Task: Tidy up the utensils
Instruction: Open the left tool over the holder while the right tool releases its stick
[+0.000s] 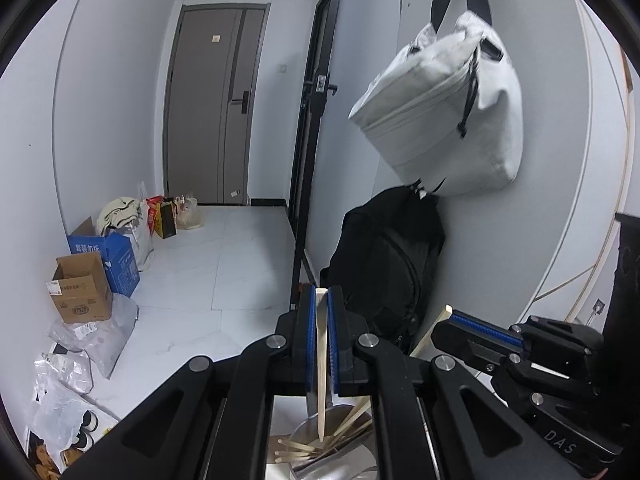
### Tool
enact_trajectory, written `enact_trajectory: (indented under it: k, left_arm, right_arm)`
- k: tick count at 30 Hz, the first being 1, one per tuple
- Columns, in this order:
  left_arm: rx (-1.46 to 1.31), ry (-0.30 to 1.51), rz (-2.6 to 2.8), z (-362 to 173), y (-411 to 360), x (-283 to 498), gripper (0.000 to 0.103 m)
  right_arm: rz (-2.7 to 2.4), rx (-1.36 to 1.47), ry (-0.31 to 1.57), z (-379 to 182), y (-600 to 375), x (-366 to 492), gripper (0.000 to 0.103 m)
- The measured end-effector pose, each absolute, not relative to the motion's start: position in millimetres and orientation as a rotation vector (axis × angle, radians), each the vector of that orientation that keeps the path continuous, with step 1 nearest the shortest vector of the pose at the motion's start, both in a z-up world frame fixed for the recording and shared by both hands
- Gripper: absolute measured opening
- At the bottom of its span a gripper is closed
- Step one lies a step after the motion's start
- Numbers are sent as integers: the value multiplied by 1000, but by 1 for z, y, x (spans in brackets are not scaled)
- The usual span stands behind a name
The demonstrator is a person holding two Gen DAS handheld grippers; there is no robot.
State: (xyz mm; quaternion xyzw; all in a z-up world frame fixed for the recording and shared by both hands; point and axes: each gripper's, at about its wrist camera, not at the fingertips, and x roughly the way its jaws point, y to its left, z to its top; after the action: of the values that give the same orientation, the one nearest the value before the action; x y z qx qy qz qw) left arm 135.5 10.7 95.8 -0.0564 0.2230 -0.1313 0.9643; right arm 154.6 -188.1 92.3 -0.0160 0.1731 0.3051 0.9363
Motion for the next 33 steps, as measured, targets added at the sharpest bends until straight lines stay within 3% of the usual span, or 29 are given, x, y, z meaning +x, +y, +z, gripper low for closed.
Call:
enact_trajectory:
  k: [21,26,27,29,31,33]
  left_arm:
    - [-168,651,-570,45,17,162,2]
    - [-128,705,-589,49,11,159,3]
    - [-132,705,-573,50,14,159,3]
    - [-156,699,-538,55,20,156,8]
    - [-168,687,-512,57,26,149,28]
    - [-166,663,-499,59,28,144,38]
  right_arm:
    - [700,-104,500,14,-181,177,5]
    - [712,-41,523,14,-191,178,11]
    - [707,-28,522,14,-194,175,17]
    - [688,-2,513,17,-202,169,24]
    - [661,19,508,20,-210,165,29]
    - [646,43,509,22,-218,163,38]
